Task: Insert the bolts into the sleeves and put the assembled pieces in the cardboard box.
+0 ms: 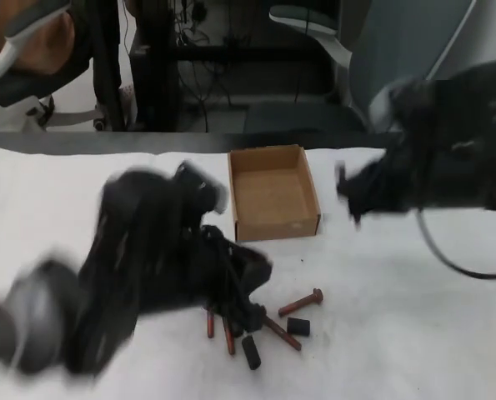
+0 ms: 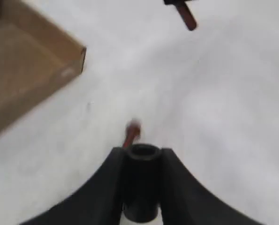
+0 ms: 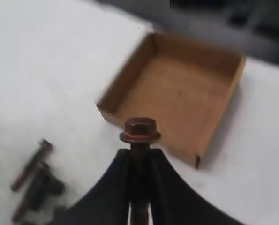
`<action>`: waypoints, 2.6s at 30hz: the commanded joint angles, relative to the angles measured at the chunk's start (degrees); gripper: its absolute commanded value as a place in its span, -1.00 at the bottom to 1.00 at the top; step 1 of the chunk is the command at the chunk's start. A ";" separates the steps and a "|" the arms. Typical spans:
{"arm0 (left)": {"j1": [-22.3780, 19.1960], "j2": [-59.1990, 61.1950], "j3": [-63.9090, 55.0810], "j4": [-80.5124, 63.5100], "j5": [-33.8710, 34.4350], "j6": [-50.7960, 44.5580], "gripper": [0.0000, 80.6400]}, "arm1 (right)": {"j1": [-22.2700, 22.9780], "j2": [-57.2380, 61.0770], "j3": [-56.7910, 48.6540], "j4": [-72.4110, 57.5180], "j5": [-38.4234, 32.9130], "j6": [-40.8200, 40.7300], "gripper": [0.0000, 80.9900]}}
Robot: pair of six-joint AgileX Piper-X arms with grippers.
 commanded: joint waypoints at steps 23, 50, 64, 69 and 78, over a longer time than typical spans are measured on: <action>-16.55 8.74 3.20 -47.08 -13.91 -11.50 -0.95 | 16.49 -16.24 27.49 -51.75 6.05 20.12 -0.99; -12.36 8.74 0.70 -38.66 -12.26 -11.51 -0.95 | 16.15 -17.96 27.48 -46.07 1.37 25.00 0.73; 7.08 23.91 -36.92 9.17 -4.36 -3.98 -0.95 | 12.59 -16.46 7.18 19.73 5.02 -4.35 0.18; 9.08 35.94 -52.38 15.60 -3.61 -7.05 -0.95 | 12.59 -6.84 -1.22 30.21 6.31 -17.03 0.19; 9.12 48.38 -65.49 21.53 0.25 -9.08 -0.47 | 13.54 8.70 -7.85 39.25 11.20 -26.07 0.19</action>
